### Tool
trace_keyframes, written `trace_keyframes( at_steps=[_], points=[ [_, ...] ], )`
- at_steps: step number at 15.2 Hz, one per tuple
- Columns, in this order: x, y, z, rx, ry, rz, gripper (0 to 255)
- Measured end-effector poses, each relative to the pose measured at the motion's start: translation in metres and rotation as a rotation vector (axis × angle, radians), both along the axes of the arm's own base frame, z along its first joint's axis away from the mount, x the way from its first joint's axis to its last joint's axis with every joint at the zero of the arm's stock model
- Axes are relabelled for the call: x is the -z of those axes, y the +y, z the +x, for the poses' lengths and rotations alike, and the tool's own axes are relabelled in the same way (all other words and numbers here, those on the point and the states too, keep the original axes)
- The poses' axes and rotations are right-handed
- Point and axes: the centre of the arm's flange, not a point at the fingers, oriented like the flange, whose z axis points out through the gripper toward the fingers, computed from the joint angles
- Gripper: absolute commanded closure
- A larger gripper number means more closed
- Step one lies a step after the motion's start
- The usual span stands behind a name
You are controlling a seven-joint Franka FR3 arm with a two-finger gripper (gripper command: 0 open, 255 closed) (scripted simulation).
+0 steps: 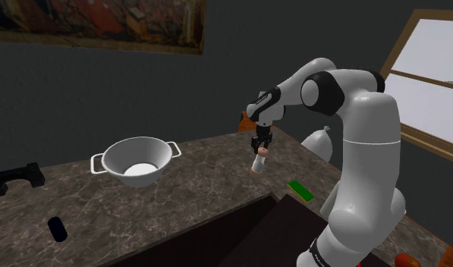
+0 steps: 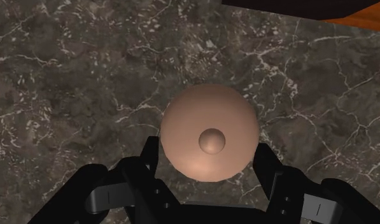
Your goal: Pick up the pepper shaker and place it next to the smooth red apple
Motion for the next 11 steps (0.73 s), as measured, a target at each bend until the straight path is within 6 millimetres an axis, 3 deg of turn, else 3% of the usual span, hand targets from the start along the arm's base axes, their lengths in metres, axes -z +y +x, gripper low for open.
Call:
trace_keyframes(
  at_steps=[11],
  points=[
    [-0.051, 0.000, 0.000, 0.000, 0.001, 0.000, 255]
  ],
)
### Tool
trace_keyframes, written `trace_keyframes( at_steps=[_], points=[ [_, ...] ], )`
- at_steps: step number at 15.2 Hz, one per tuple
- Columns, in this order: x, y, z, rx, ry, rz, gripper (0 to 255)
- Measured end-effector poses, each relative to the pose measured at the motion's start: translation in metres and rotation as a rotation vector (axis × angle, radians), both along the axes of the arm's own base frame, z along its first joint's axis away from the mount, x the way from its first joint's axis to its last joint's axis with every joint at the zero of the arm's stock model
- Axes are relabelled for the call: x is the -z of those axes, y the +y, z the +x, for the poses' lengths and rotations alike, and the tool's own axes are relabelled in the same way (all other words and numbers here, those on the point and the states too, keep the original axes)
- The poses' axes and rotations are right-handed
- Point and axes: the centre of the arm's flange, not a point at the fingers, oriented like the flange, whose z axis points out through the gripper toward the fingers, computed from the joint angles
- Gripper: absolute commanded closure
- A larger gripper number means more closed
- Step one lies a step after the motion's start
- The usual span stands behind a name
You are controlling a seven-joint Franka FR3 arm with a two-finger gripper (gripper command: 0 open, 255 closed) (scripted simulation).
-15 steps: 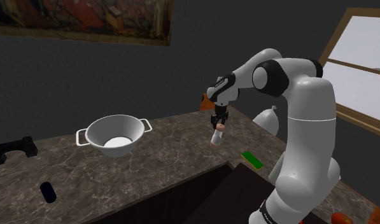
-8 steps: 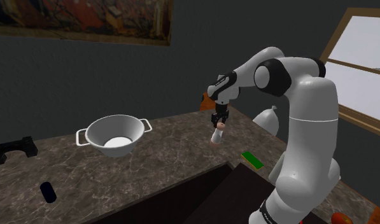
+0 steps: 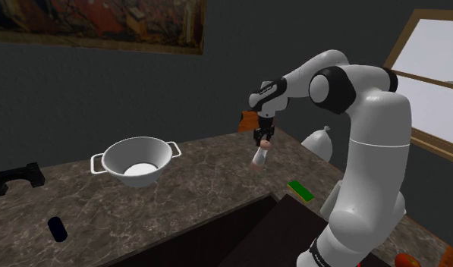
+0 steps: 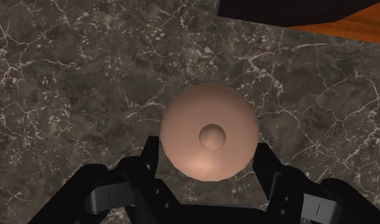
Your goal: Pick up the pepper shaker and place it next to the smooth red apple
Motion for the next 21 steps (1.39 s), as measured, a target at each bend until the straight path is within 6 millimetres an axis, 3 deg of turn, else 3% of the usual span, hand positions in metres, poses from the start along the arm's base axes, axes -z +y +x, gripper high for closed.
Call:
trace_keyframes(
  at_steps=[21],
  points=[
    [-0.112, 0.001, 0.000, 0.000, 0.000, 0.000, 255]
  ],
)
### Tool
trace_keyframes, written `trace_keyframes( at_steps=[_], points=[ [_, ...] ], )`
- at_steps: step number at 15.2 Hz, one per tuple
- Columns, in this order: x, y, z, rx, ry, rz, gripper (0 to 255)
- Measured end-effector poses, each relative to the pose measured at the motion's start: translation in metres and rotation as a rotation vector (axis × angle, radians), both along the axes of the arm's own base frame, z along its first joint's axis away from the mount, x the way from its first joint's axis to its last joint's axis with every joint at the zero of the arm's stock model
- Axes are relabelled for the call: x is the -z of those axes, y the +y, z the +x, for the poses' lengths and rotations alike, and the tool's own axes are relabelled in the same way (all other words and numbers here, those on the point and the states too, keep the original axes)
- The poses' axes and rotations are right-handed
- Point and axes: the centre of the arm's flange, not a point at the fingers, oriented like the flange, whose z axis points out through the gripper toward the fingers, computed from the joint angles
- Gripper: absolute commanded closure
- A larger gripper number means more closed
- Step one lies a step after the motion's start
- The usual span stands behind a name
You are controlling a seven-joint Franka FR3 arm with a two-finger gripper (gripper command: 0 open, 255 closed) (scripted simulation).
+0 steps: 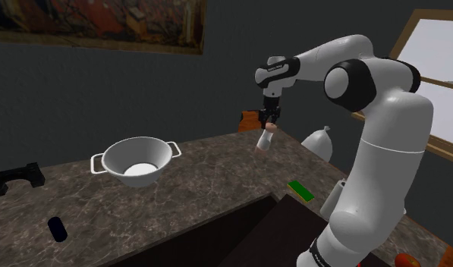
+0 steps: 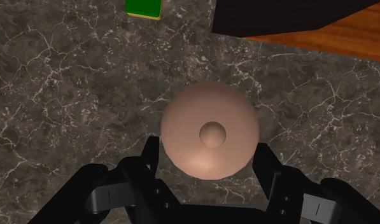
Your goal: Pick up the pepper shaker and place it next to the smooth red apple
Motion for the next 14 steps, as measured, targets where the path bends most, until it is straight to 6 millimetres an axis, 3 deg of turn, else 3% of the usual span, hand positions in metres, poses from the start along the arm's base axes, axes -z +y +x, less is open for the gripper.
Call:
trace_keyframes(
  at_steps=[14],
  points=[
    [-0.073, -0.001, 0.001, 0.000, 0.000, 0.000, 255]
  ],
)
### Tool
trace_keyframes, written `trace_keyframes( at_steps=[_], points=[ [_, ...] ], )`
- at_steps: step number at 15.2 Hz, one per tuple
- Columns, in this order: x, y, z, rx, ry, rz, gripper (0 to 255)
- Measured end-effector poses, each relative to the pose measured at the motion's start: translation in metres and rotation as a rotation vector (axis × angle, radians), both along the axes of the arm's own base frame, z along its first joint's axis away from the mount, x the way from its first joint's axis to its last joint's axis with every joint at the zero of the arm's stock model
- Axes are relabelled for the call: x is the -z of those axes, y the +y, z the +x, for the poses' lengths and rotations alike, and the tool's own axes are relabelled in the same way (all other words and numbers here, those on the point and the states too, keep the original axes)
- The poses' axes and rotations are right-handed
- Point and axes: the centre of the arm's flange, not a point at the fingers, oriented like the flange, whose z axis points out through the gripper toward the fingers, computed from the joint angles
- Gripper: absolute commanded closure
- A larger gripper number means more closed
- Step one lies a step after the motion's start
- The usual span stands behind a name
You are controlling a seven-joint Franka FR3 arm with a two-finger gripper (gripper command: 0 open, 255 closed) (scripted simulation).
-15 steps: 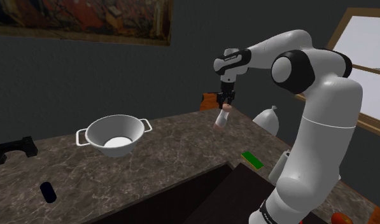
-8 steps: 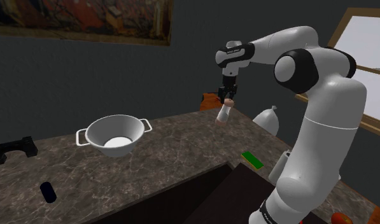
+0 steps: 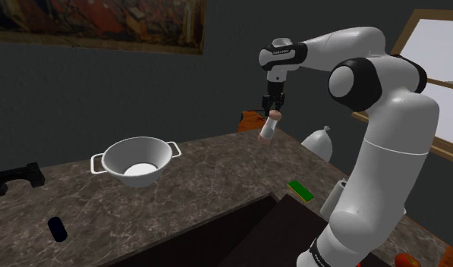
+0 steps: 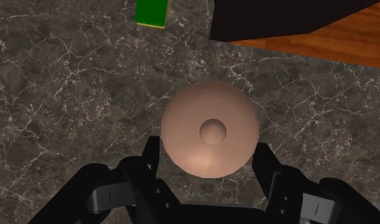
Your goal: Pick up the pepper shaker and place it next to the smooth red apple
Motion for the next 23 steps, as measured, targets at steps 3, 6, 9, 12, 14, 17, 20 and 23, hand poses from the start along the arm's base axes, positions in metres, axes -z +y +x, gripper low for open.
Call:
trace_keyframes(
  at_steps=[3, 6, 9, 12, 14, 17, 20, 23],
  points=[
    [-0.017, 0.000, 0.000, 0.000, 0.000, 0.000, 255],
    [-0.025, -0.002, -0.018, 0.000, 0.001, 0.000, 255],
    [-0.026, -0.003, -0.055, 0.001, 0.000, 0.000, 255],
    [-0.025, -0.008, -0.094, 0.002, 0.000, 0.000, 255],
    [-0.028, -0.009, -0.120, 0.001, 0.001, 0.001, 255],
    [-0.029, -0.011, -0.157, 0.002, 0.000, 0.000, 255],
    [-0.024, -0.014, -0.199, 0.001, 0.000, 0.001, 255],
    [-0.023, -0.016, -0.234, 0.001, 0.000, 0.000, 255]
  ],
)
